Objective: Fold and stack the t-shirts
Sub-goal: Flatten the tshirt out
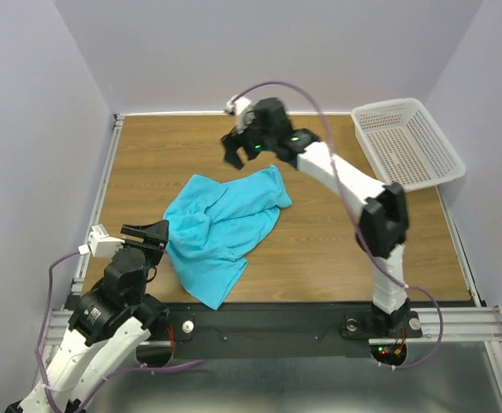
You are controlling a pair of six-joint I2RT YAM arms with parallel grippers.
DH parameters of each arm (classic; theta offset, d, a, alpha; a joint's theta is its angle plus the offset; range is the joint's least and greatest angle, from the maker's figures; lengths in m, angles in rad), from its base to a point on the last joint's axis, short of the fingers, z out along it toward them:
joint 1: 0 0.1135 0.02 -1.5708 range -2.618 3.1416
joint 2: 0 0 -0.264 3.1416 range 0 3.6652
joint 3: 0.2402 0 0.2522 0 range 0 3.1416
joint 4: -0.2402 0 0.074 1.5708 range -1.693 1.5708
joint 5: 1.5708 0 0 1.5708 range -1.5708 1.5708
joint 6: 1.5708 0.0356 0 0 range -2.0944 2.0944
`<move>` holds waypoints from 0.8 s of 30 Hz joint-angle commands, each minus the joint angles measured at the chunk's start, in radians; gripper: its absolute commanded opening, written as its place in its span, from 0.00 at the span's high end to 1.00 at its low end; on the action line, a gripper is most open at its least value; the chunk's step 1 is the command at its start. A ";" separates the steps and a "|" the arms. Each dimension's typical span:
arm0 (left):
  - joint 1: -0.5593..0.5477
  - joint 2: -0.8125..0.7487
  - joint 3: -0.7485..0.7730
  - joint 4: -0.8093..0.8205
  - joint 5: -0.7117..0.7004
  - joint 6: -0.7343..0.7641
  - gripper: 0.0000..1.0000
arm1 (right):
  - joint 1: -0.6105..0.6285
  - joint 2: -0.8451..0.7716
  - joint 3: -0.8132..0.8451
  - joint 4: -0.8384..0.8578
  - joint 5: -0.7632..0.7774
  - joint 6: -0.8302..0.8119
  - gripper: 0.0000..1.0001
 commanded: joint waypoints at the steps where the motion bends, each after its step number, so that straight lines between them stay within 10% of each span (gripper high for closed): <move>1: 0.001 0.062 0.063 0.001 -0.074 0.026 0.31 | -0.101 -0.196 -0.225 0.070 -0.105 -0.083 0.07; 10: 0.000 0.128 0.117 -0.074 0.030 0.070 0.20 | -0.286 -0.089 -0.315 0.088 -0.099 0.116 0.13; 16: 0.000 0.216 0.043 0.353 0.240 0.492 0.14 | -0.291 0.047 -0.224 0.087 -0.085 0.152 0.18; 24: 0.142 0.821 0.218 0.555 0.515 0.880 0.17 | -0.311 0.018 -0.276 0.090 -0.119 0.170 0.19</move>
